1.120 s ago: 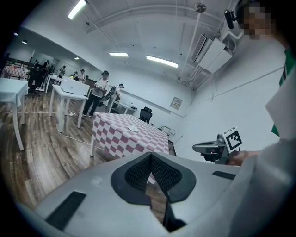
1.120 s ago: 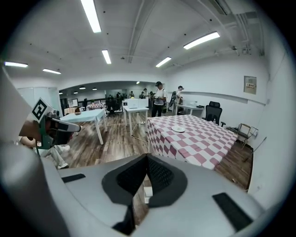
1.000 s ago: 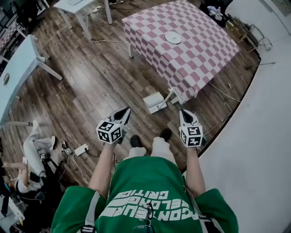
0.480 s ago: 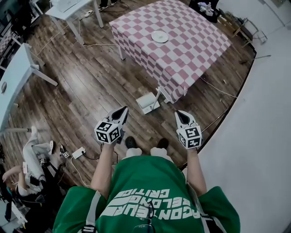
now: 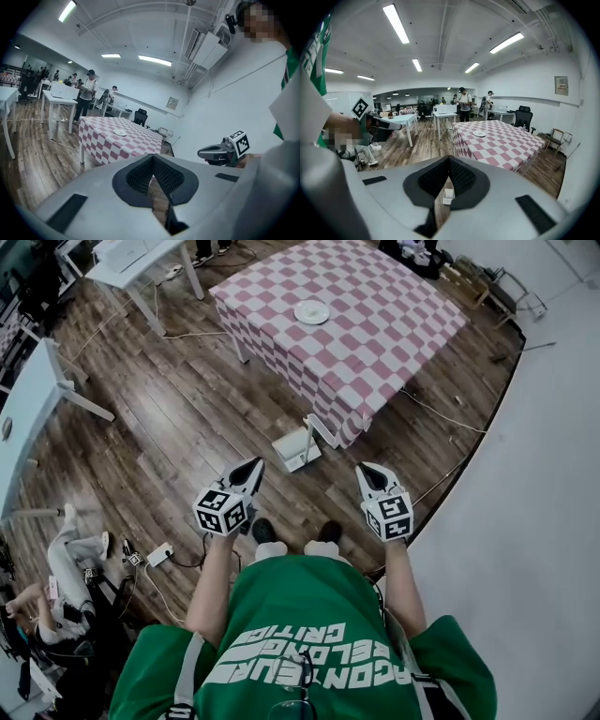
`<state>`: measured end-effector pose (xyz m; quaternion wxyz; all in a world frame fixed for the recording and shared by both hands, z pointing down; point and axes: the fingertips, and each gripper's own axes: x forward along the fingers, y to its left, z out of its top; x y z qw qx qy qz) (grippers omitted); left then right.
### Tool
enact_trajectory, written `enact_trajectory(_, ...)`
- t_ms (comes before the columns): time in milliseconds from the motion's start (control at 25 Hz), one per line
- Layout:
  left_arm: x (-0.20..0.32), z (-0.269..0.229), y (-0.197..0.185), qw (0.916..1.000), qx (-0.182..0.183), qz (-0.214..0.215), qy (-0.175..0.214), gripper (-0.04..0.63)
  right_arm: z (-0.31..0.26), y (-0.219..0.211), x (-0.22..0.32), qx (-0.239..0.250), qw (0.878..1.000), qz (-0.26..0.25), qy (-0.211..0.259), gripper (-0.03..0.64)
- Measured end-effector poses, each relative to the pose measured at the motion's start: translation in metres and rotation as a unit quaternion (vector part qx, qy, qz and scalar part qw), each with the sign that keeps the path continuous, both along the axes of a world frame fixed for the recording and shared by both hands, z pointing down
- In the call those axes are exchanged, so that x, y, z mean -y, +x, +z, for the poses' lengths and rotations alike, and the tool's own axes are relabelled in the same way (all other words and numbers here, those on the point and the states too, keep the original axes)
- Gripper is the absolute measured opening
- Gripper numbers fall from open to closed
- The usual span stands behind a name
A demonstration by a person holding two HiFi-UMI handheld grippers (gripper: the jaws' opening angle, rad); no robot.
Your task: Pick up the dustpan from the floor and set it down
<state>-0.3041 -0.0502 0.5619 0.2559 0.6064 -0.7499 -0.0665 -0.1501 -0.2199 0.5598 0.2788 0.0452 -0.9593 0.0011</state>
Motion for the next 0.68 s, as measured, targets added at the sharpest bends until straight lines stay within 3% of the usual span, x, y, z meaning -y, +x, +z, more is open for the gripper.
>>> enact_trajectory(680,0.035,0.008,0.033,0.9986,0.022,0.043,-0.023,0.003,-0.006,0.016,0.027,0.008,1.0,-0.013,0.014,0.008)
